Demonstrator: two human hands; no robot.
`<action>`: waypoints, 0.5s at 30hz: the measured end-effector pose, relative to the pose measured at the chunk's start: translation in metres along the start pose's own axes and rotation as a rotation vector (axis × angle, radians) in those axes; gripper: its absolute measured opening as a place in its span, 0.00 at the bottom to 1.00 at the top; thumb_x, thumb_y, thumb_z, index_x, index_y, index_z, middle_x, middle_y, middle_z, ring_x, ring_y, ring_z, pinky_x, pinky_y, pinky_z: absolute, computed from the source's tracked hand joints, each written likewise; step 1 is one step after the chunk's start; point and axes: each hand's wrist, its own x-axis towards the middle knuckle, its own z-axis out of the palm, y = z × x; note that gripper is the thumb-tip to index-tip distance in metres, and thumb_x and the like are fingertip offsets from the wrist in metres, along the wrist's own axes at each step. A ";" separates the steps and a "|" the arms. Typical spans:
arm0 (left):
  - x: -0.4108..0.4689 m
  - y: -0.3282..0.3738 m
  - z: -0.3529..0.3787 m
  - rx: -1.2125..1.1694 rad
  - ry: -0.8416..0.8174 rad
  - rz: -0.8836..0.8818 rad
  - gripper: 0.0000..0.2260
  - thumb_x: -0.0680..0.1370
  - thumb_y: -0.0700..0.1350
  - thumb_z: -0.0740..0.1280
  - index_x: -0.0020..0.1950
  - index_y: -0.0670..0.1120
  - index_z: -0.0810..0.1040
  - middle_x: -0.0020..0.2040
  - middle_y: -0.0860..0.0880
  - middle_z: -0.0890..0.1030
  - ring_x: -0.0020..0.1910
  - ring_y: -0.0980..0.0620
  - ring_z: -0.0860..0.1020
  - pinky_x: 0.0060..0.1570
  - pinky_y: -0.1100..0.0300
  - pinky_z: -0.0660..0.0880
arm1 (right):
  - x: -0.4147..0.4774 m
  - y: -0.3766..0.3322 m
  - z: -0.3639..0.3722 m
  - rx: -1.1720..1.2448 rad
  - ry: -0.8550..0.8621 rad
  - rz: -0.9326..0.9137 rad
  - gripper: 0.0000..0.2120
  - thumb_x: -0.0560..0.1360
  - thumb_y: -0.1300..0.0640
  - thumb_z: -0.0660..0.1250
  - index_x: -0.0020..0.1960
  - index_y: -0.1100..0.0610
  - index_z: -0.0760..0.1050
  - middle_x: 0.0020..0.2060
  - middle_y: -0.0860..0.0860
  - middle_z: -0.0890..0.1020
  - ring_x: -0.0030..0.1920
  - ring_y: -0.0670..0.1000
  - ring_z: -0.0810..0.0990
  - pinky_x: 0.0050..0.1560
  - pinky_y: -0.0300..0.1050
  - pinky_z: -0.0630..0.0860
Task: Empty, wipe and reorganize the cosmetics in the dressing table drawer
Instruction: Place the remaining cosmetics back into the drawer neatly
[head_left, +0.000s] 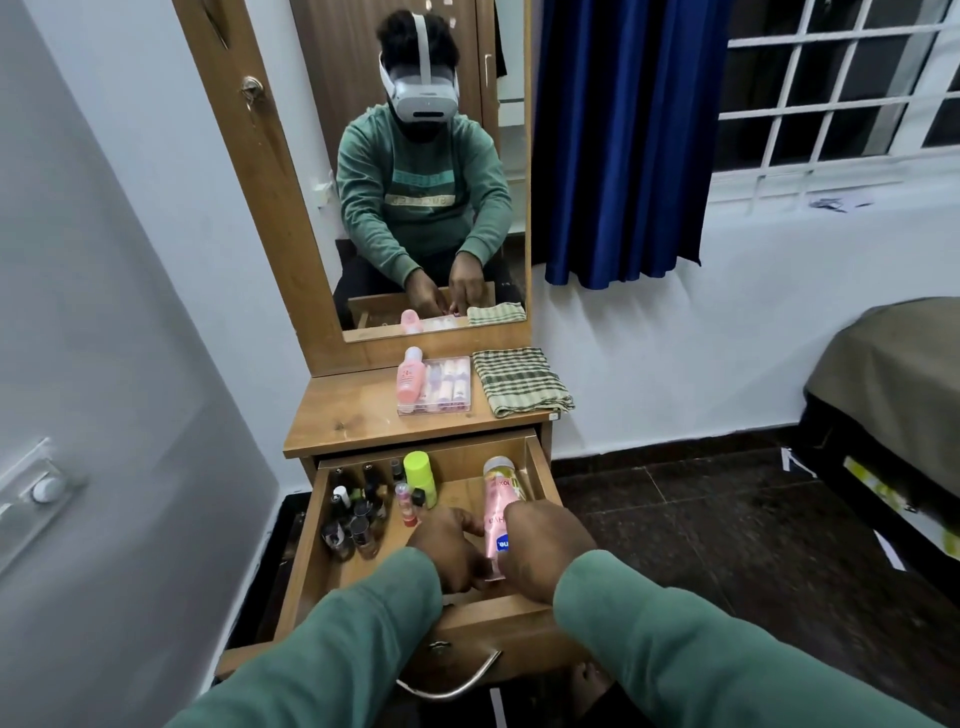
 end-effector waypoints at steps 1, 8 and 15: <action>0.003 -0.001 0.001 0.001 0.003 -0.004 0.15 0.76 0.30 0.70 0.57 0.47 0.76 0.51 0.38 0.85 0.48 0.39 0.86 0.41 0.51 0.82 | 0.001 -0.002 0.002 -0.013 -0.007 0.011 0.22 0.77 0.52 0.74 0.68 0.60 0.76 0.56 0.57 0.83 0.54 0.58 0.83 0.55 0.48 0.80; 0.024 -0.006 0.008 0.049 -0.019 -0.007 0.14 0.75 0.30 0.71 0.51 0.49 0.78 0.51 0.43 0.84 0.51 0.45 0.83 0.50 0.50 0.84 | 0.006 -0.007 0.007 -0.051 -0.081 0.041 0.23 0.77 0.54 0.74 0.69 0.60 0.75 0.59 0.59 0.82 0.57 0.59 0.81 0.56 0.52 0.80; 0.039 -0.008 0.011 0.255 -0.039 0.061 0.12 0.77 0.34 0.71 0.55 0.49 0.81 0.44 0.53 0.81 0.42 0.56 0.78 0.31 0.71 0.74 | 0.011 -0.008 0.005 -0.126 -0.113 -0.024 0.26 0.79 0.58 0.71 0.75 0.60 0.71 0.74 0.61 0.69 0.68 0.62 0.73 0.67 0.58 0.76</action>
